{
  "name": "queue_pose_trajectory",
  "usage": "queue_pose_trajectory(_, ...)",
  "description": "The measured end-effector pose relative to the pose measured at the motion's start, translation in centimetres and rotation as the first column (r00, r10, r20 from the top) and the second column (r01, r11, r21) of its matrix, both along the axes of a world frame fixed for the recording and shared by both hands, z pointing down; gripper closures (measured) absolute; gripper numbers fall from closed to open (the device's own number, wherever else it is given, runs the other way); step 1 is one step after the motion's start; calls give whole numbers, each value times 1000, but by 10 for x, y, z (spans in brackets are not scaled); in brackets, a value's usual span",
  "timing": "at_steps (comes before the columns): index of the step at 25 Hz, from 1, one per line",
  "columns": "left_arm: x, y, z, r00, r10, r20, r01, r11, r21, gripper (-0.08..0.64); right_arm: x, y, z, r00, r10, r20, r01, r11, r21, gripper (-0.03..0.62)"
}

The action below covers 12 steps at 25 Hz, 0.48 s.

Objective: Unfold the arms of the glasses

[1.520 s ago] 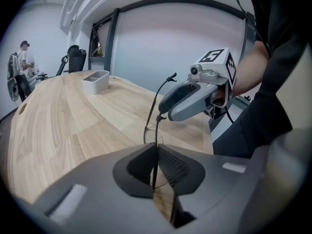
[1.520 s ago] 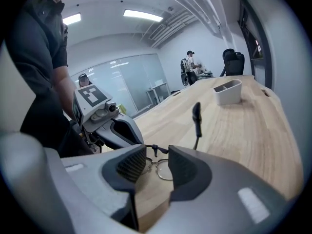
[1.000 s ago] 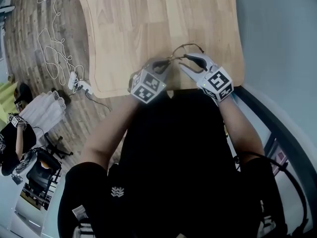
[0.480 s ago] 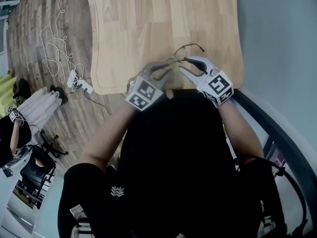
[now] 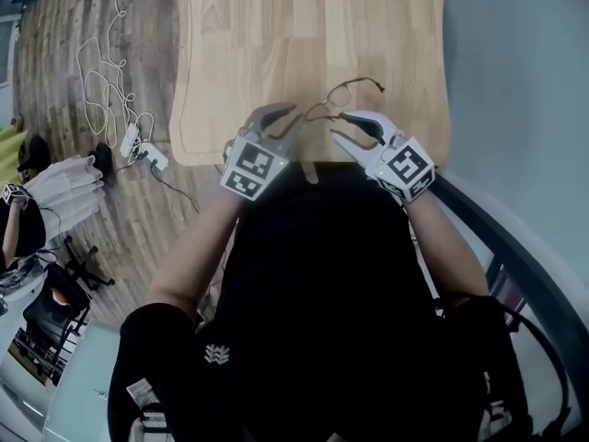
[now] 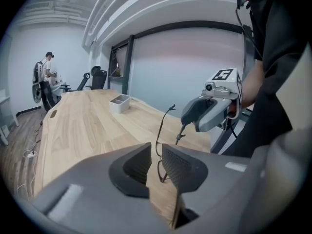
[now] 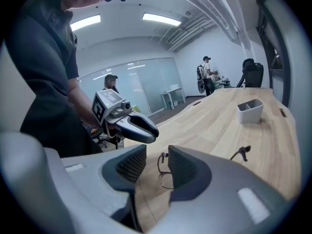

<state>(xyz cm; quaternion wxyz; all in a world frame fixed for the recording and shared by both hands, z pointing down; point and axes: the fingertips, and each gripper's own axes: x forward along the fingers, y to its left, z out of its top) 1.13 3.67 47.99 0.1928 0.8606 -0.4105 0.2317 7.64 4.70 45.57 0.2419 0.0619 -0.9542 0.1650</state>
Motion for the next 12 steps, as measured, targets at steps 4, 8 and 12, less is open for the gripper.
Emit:
queue_pose_trajectory(4,-10,-1,-2,998,-57,7,57,998,16,486,-7,14,-7,999,-48,6,48,999,-5,460)
queue_pose_trajectory(8,-17,1,-2,995,-95,15,95,995,30,486,-20,27,-16,994,-109,17,109,994,-7,460)
queue_pose_trajectory(12,-26,0,-2,992,-126,20,125,991,37,486,-32,43,-19,982,-187,36,189,981,-38,460)
